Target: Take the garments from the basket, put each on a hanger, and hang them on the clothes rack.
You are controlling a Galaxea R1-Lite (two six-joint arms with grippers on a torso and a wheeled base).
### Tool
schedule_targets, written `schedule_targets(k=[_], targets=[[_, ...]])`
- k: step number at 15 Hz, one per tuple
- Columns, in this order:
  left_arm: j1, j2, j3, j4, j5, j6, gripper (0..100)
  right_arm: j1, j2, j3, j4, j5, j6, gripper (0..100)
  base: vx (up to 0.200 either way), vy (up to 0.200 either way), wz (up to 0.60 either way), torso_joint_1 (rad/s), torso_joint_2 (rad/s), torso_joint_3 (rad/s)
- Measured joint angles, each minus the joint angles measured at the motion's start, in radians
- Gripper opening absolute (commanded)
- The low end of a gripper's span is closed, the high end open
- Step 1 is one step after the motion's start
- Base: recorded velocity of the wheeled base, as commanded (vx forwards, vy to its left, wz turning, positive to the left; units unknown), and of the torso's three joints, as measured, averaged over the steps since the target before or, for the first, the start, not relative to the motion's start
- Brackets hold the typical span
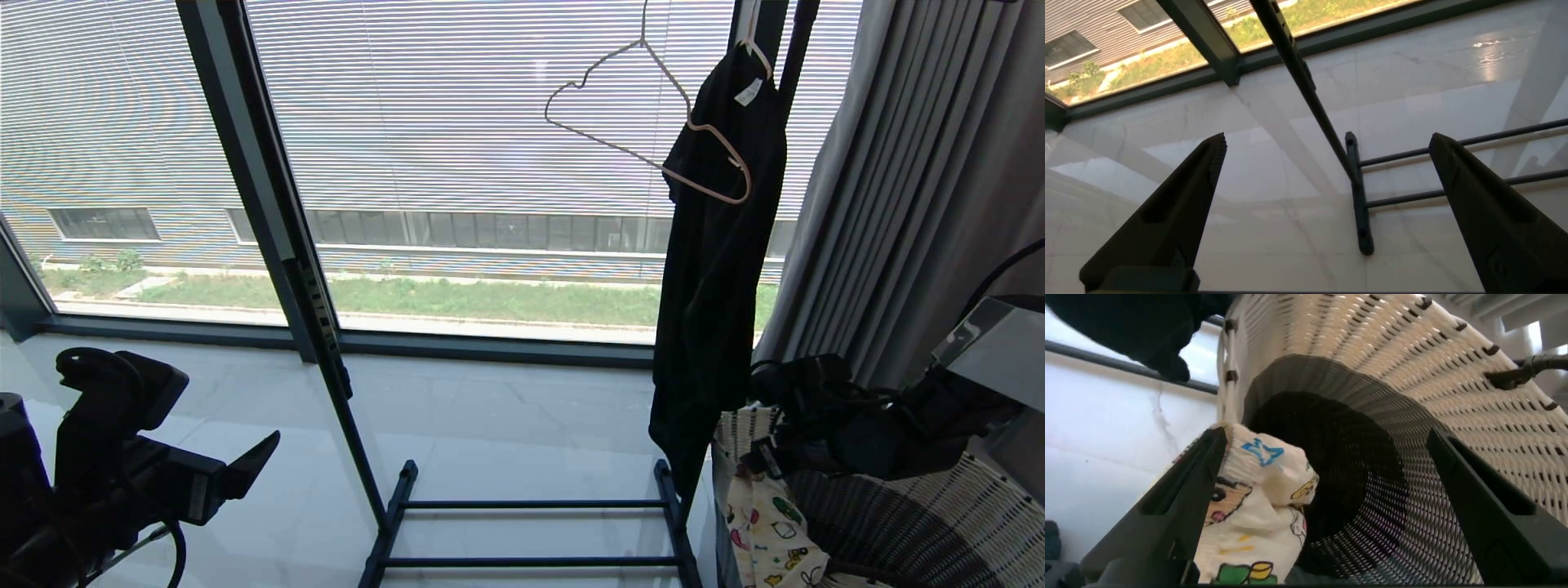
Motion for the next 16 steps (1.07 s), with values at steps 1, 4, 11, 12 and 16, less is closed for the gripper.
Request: schedule_targets(k=[1, 4, 11, 12, 16], targets=[[-0.007, 0.003, 0.000, 0.000, 0.000, 0.000, 100, -0.003, 0.018, -0.008, 0.000, 0.000, 0.000, 100, 0.000, 0.000, 0.00, 0.000, 0.00, 0.000], [-0.036, 0.022, -0.002, 0.000, 0.000, 0.000, 100, -0.005, 0.057, -0.041, 0.000, 0.000, 0.000, 100, 0.000, 0.000, 0.00, 0.000, 0.00, 0.000], [-0.063, 0.053, -0.020, 0.000, 0.000, 0.000, 100, -0.005, 0.097, -0.061, 0.000, -0.014, -0.001, 0, 0.000, 0.000, 0.00, 0.000, 0.00, 0.000], [-0.063, 0.055, -0.021, 0.000, 0.000, -0.001, 100, -0.003, 0.100, -0.060, 0.001, -0.014, -0.001, 0, 0.000, 0.000, 0.00, 0.000, 0.00, 0.000], [-0.063, 0.062, -0.019, 0.000, 0.000, -0.001, 100, 0.004, 0.096, -0.060, 0.001, -0.014, 0.002, 0, 0.000, 0.000, 0.00, 0.000, 0.00, 0.000]])
